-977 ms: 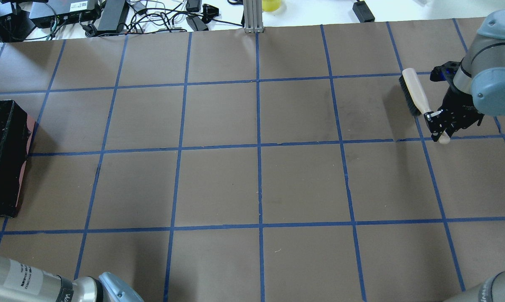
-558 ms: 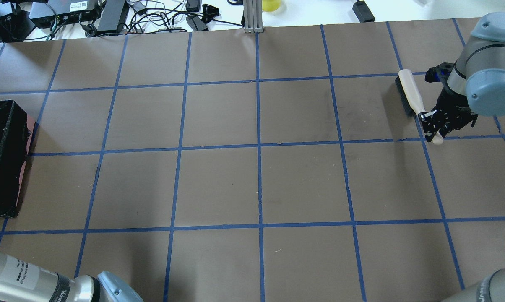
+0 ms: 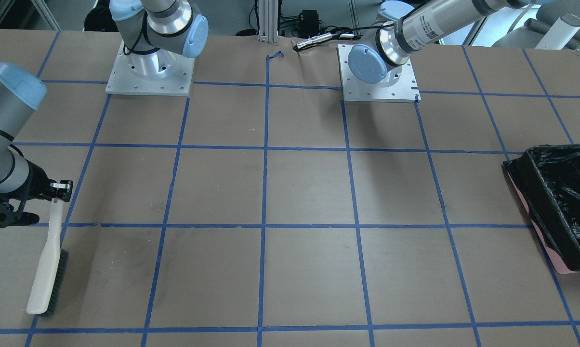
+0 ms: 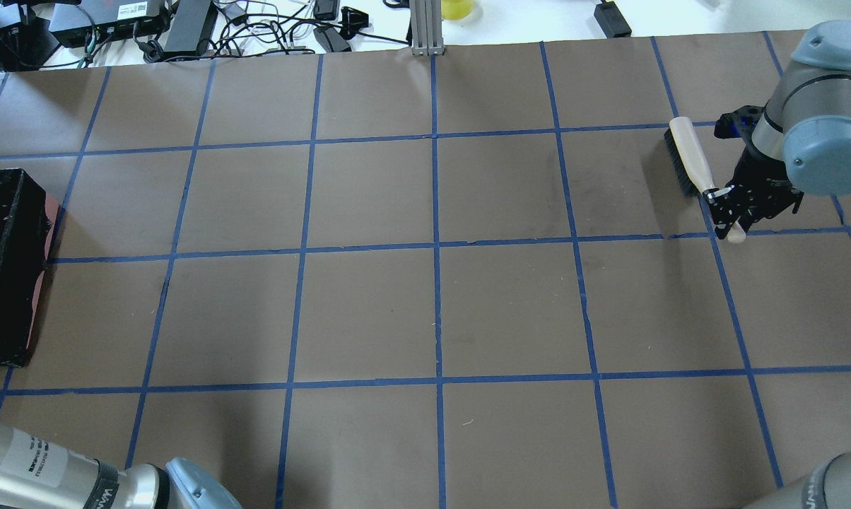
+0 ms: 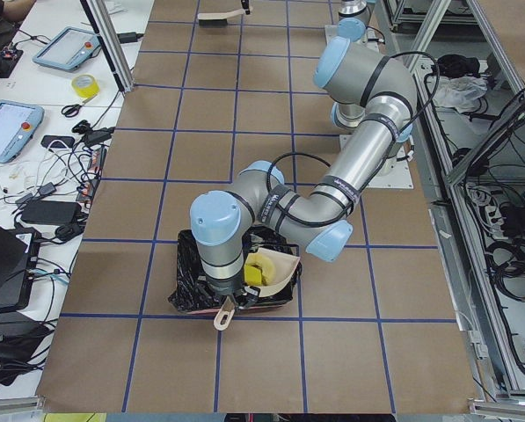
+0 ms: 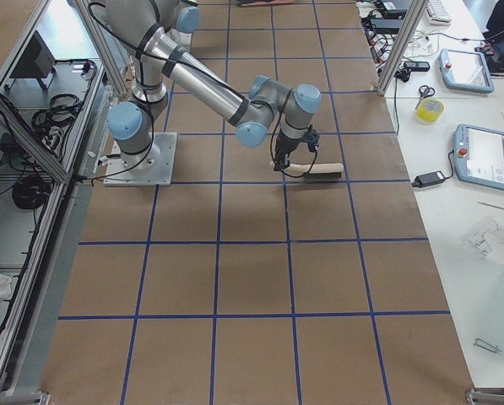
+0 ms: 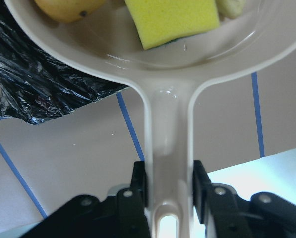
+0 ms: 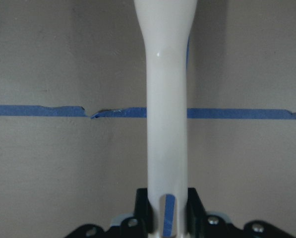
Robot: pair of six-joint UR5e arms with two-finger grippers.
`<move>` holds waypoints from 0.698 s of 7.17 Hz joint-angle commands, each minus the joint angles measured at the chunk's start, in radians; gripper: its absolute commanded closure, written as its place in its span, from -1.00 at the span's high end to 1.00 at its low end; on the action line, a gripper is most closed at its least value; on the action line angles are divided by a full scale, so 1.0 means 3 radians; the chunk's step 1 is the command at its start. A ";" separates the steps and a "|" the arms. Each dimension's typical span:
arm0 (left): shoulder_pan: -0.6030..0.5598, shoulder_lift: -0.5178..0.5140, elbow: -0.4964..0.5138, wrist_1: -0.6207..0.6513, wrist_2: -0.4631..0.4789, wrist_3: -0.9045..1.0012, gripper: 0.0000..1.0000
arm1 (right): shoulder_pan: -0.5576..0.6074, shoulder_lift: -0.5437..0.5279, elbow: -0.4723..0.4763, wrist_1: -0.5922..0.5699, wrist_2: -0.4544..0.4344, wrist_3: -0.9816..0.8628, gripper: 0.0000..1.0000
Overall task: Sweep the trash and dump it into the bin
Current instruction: 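Tip the dustpan over the black bin while the right gripper lowers the brush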
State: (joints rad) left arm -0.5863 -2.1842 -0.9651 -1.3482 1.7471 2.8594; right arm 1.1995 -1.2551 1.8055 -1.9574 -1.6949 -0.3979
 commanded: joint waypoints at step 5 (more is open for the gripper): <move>-0.0040 0.0148 -0.0582 0.0843 0.0276 0.0026 -1.00 | 0.0000 0.0001 0.0005 0.0016 -0.0016 0.0017 -0.86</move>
State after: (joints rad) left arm -0.5964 -2.1430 -1.1225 -1.1180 1.8013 2.8736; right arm 1.1996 -1.2540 1.8069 -1.9533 -1.6972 -0.3941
